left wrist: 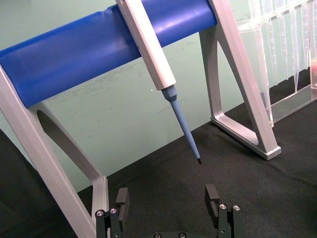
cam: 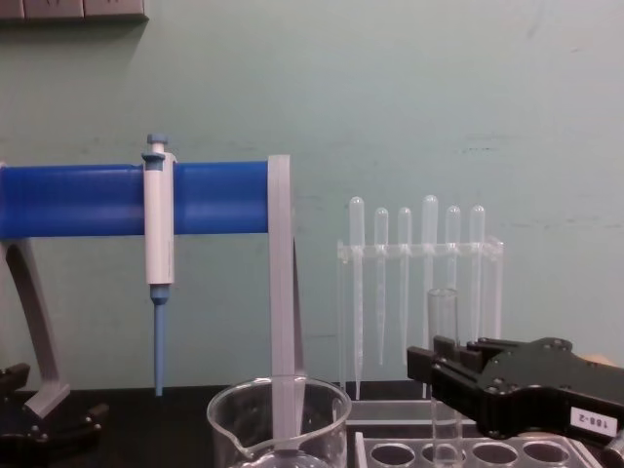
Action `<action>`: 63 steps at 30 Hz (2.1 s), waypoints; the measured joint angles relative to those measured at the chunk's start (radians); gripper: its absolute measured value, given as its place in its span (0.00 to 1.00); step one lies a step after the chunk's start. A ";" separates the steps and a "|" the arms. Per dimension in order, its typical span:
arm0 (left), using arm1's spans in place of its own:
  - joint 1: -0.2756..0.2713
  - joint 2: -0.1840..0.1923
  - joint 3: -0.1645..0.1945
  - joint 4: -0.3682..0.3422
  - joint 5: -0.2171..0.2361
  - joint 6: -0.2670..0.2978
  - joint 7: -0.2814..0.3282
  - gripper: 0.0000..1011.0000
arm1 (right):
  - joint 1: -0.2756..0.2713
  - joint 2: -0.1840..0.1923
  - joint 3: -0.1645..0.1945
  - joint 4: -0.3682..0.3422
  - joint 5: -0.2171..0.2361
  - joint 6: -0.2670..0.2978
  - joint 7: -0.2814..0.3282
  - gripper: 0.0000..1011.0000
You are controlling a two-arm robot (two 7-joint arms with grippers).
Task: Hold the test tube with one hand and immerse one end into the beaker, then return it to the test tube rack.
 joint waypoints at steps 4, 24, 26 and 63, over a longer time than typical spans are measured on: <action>0.000 0.000 0.000 0.000 0.000 0.000 0.000 0.99 | -0.002 -0.001 0.000 0.003 -0.001 -0.001 0.002 0.22; 0.000 0.000 0.000 0.000 0.000 0.000 0.000 0.99 | -0.196 0.040 0.058 -0.136 0.010 0.010 -0.058 0.83; 0.000 0.000 0.000 0.000 0.000 0.000 0.000 0.99 | -0.230 0.050 0.078 -0.164 0.010 0.007 -0.070 0.87; 0.000 0.000 0.000 0.000 0.000 0.000 0.000 0.99 | -0.114 -0.074 0.192 0.123 -0.368 -0.043 -0.361 0.99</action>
